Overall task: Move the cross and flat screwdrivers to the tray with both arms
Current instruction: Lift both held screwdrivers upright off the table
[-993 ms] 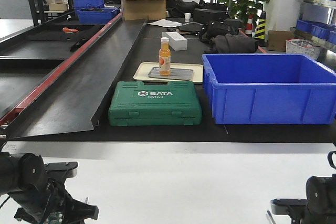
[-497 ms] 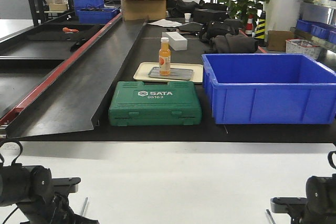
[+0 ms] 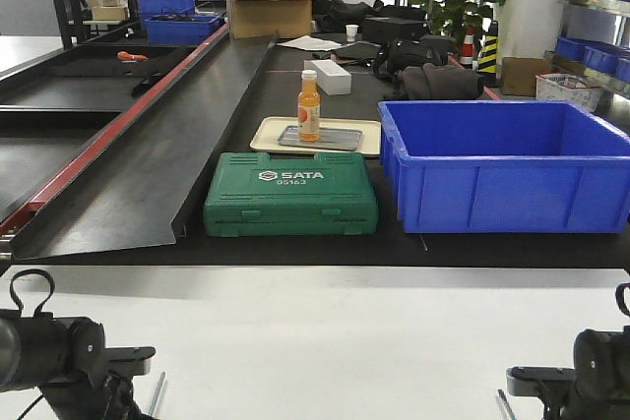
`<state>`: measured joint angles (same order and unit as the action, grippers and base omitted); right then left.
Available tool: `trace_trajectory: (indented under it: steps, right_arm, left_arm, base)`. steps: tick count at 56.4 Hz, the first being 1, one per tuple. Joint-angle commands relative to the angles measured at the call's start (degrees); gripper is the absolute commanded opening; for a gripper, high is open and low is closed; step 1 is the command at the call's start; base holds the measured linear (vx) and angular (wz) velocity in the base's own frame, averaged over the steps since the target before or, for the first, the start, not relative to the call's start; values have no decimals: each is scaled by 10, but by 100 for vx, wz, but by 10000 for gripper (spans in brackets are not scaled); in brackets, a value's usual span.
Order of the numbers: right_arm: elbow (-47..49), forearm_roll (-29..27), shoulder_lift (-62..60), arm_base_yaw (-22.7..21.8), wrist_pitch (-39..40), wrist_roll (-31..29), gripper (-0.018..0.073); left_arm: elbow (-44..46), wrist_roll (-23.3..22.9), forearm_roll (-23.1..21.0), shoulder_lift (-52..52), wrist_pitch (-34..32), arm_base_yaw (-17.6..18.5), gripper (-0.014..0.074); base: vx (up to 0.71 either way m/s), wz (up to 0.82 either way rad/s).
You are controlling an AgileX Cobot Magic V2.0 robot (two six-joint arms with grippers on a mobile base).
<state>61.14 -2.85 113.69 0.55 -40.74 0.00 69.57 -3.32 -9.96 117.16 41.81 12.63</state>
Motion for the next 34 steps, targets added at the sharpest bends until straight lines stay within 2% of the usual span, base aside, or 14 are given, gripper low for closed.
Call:
trace_trajectory:
  steps: [1,15,34]
  right_arm:
    - [0,-26,2,-1,45,-4,-10]
    - [0,-26,-33,-1,47,-4,-9]
    - [0,-38,-223,0,84,-11,-8]
  left_arm:
    - [3,11,-4,-9,10,3,6]
    - [3,33,-4,-64,-14,12,-5]
    - [3,84,-4,-241,-94,12,-3]
  base:
    - [0,0]
    - [0,0]
    - [0,0]
